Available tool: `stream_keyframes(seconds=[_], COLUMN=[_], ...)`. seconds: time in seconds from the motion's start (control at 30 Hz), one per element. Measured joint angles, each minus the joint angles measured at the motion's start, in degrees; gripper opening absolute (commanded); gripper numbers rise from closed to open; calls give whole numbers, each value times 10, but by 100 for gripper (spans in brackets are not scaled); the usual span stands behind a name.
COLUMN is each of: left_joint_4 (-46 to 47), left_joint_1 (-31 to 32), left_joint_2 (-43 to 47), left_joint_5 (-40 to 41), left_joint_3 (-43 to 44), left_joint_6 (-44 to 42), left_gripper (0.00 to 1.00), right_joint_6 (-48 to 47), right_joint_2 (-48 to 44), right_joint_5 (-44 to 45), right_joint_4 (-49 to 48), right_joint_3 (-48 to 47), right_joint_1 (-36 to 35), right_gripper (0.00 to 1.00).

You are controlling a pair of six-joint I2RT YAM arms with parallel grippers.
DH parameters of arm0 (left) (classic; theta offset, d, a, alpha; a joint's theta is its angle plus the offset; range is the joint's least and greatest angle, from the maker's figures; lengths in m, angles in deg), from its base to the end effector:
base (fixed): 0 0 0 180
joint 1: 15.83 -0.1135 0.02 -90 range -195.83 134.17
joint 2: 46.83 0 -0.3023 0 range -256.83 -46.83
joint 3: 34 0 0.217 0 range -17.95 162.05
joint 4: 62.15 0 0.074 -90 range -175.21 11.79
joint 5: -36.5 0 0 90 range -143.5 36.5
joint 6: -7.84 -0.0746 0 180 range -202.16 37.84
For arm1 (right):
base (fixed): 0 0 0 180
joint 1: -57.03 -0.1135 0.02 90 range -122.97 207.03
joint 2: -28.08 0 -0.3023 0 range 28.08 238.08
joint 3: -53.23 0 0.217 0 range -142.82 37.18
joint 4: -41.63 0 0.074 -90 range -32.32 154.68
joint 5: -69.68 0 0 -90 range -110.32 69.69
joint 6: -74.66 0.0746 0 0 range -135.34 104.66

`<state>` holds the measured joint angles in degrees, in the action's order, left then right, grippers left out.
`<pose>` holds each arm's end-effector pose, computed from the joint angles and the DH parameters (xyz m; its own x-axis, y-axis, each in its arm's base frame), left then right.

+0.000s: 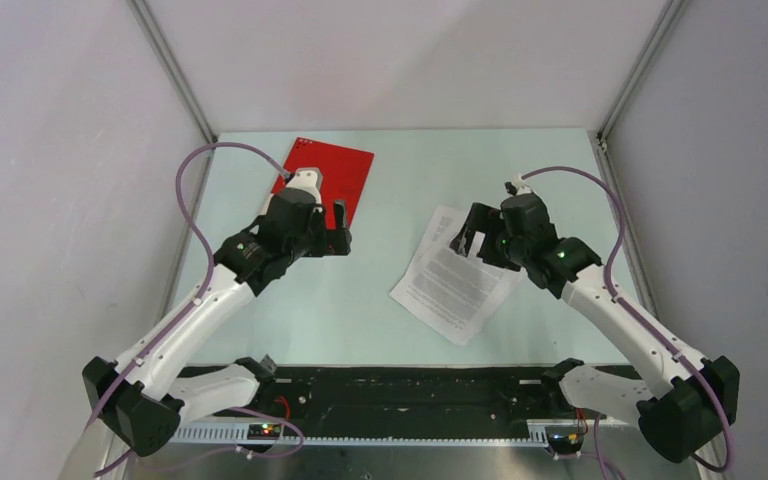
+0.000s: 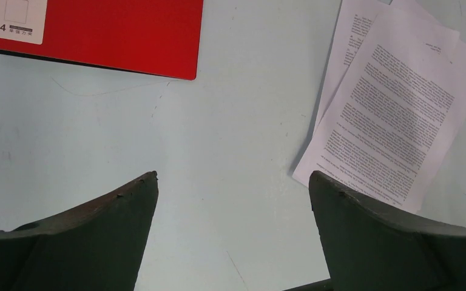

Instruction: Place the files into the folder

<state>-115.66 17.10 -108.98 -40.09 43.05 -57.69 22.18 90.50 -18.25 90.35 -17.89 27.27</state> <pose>0.1798 -0.0958 0.3451 -0.6327 -0.0702 -0.7712 0.1259 0.9733 -0.1920 0.1822 0.1011 0.3187 -0.7303 0.2836 -0.6215 -0.0344 0.8934 0.4480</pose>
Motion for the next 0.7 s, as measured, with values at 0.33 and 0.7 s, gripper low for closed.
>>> stream_keyframes(seconds=[0.33, 0.7], left_joint_4=[0, 0], left_joint_1=[-7, -70], left_joint_2=[1, -6], left_joint_5=[-2, -33], left_joint_3=[0, 0], left_joint_6=[1, 12], left_gripper=[100, 100], right_joint_6=[7, 31], right_joint_2=[39, 295], right_joint_5=[-6, -16], right_joint_4=[-32, -109], right_joint_3=[0, -134], right_joint_1=[-45, -176], right_gripper=[99, 100])
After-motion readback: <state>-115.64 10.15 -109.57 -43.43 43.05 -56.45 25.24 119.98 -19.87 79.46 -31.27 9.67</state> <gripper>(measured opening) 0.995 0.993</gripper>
